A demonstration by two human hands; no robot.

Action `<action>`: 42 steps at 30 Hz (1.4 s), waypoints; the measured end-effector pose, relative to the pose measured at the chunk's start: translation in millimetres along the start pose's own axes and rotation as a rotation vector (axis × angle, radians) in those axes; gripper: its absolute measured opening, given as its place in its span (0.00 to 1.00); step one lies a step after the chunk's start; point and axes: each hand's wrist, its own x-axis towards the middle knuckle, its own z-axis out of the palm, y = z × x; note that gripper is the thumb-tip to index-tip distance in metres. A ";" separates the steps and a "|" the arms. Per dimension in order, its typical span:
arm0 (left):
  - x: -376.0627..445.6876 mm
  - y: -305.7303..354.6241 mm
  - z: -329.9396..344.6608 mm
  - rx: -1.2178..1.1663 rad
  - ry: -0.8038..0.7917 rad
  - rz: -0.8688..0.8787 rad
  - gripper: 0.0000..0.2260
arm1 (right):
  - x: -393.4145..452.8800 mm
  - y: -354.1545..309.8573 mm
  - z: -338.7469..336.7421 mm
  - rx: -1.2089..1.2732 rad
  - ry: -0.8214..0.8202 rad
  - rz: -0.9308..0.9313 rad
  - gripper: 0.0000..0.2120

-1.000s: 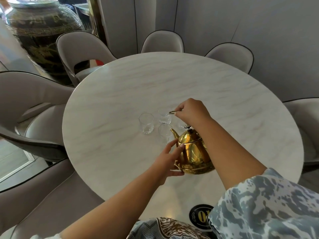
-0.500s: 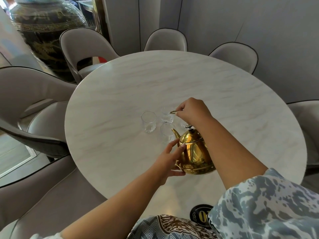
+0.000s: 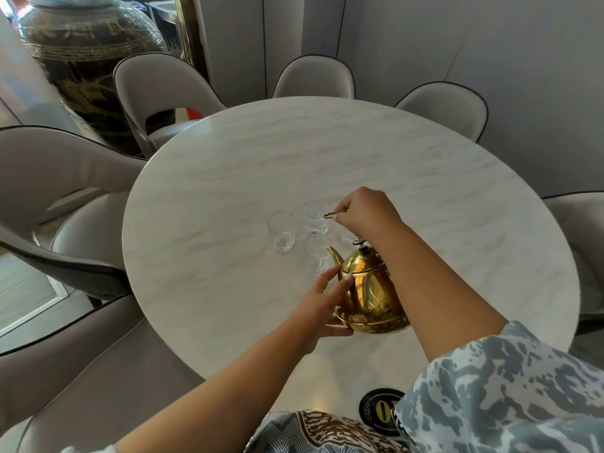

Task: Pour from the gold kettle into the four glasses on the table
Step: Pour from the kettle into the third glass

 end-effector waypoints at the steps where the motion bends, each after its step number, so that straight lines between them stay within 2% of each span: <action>1: -0.3 -0.5 0.3 -0.001 0.000 0.000 0.23 | -0.2 0.0 0.1 -0.002 0.000 0.000 0.10; 30: 0.1 -3.0 -1.6 0.027 0.006 0.007 0.23 | -7.1 0.6 -1.1 0.011 0.017 0.004 0.10; 36: 2.3 -5.8 -5.5 0.075 0.019 0.047 0.22 | -20.6 10.5 -0.8 0.068 0.092 0.002 0.12; 42: 3.4 -6.1 -10.0 0.145 0.034 0.074 0.24 | -41.3 24.2 6.3 0.236 0.199 0.020 0.13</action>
